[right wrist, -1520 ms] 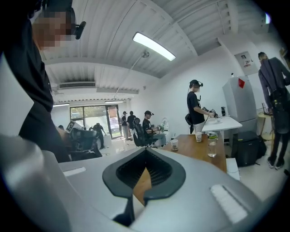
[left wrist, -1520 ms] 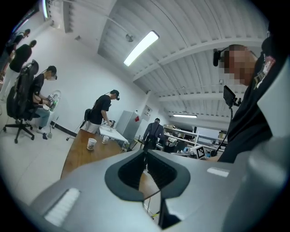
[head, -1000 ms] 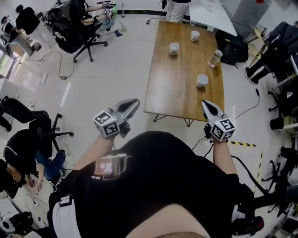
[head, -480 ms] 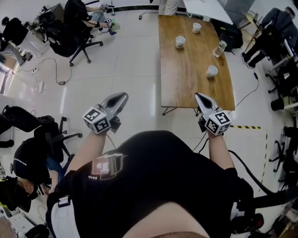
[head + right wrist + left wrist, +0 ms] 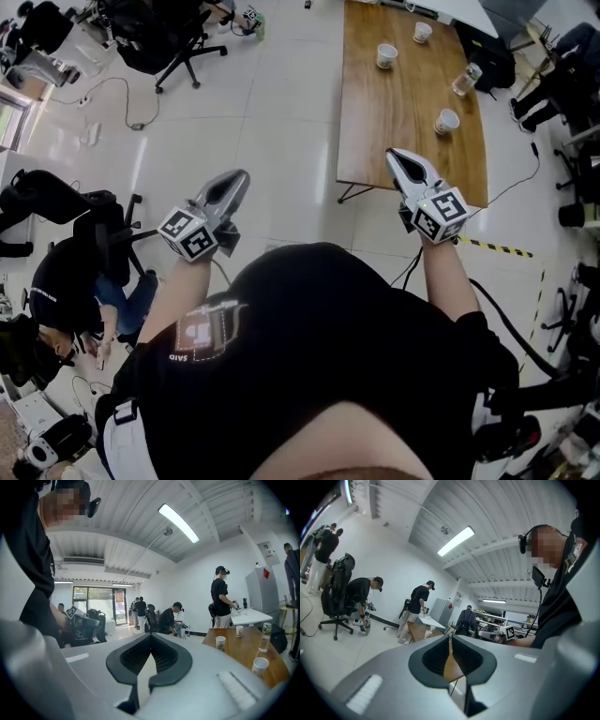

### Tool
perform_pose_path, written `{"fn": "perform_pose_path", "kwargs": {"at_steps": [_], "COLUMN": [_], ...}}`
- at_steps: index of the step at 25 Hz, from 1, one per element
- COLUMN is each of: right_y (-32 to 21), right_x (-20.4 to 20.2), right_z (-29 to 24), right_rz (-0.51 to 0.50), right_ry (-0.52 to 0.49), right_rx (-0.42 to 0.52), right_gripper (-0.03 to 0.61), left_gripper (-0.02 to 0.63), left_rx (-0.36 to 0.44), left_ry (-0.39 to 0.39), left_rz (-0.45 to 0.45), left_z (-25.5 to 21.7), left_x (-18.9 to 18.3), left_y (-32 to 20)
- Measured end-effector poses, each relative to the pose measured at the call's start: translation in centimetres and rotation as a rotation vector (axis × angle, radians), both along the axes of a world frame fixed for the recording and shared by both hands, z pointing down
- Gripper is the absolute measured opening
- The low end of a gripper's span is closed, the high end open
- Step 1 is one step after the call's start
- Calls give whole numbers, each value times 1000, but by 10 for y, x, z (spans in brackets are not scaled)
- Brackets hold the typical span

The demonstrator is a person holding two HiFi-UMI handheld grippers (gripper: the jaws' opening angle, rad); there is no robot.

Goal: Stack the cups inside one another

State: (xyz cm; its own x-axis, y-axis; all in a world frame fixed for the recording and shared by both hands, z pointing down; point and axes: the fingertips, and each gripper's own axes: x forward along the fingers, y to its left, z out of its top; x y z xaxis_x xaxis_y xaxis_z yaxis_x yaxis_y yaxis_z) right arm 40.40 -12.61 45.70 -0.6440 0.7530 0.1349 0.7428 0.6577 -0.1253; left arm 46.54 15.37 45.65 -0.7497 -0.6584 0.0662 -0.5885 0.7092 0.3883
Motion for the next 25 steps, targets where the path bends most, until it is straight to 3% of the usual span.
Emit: {"fn": "perform_pose_path", "kwargs": {"at_steps": [7,15,18,25], "right_y": [62,178,212,252], "right_x": [-5,-21,-34,-80], "right_z": [-16,-26,-16,8], "right_rz": [-22,74,128,143], "right_ry": [-43,-64,-18,56], "right_rx": [24,1,-51,0], "right_gripper": [14,14,14,14], "left_gripper": [20,21,20,20], "left_rx": [32,30,8,31], "left_ry": [-17,-34,-46,-38], "left_rz": [-35,73,113,119], "left_z": [6,5,5,0], "left_x": [-1,-20,-35,-100], "left_y": [71,188,229,276]}}
